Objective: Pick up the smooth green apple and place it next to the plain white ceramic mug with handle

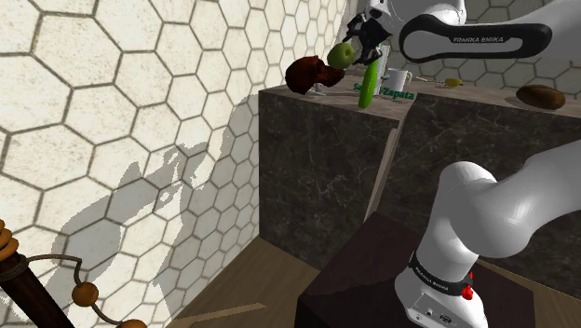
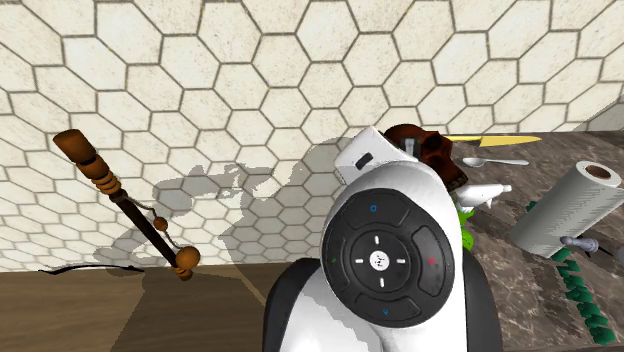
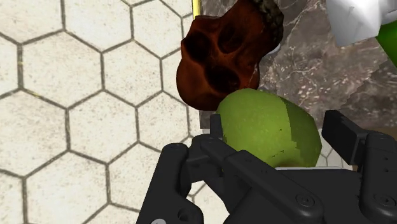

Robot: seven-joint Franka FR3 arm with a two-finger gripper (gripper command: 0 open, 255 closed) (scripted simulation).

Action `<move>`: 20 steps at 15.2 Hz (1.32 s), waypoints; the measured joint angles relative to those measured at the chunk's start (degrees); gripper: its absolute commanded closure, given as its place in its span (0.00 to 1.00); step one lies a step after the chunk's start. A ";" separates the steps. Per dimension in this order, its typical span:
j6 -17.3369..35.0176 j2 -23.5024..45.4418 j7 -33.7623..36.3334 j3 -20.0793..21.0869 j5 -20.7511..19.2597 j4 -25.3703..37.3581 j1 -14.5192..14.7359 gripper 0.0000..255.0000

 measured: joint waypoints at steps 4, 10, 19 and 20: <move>-2.65 0.57 -1.14 0.82 1.66 3.28 1.20 1.00; -4.97 0.48 -5.44 -1.50 3.41 7.60 2.88 1.00; -5.25 -0.74 -18.78 -14.52 5.26 15.95 8.21 1.00; -5.12 -0.66 -19.94 -15.98 5.40 16.94 9.06 1.00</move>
